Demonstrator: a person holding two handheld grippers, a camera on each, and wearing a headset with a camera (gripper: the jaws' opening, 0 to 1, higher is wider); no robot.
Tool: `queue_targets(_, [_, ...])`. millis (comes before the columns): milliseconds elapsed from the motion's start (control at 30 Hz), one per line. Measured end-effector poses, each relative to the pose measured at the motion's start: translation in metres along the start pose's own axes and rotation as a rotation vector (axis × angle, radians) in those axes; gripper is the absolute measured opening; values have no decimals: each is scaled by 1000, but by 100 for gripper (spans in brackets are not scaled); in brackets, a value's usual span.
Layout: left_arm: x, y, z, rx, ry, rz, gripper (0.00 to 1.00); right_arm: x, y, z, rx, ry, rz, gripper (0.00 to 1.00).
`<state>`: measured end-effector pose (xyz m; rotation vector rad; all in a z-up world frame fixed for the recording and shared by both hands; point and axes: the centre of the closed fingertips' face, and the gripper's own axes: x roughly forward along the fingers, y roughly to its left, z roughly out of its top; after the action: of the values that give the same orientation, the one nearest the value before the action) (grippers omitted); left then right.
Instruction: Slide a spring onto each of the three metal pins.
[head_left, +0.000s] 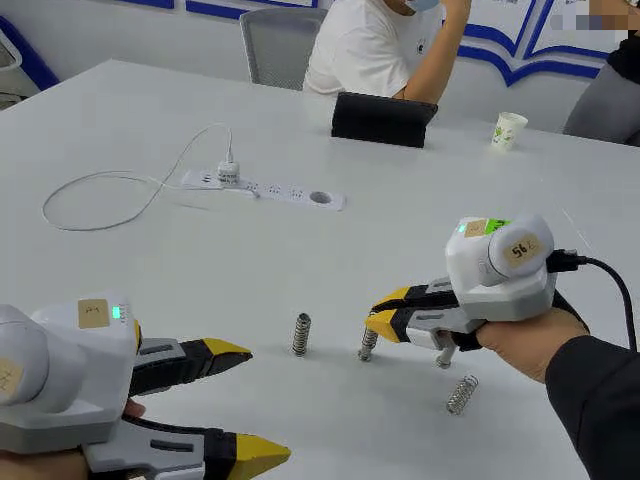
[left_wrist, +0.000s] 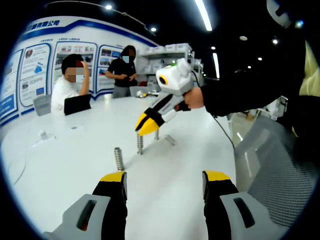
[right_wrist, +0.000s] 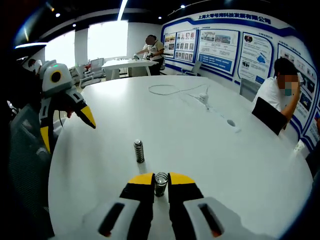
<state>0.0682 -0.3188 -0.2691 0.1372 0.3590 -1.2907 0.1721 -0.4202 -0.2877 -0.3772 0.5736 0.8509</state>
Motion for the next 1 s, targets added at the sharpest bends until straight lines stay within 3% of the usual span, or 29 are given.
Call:
queue_targets(600, [-1,-1,0,-4,-2,1,62,8,3,-15,6,33,0,12])
queue_targets(1000, [-1,-2,1,-3,2,-3,61,7,3,-14,8,32,-4,13])
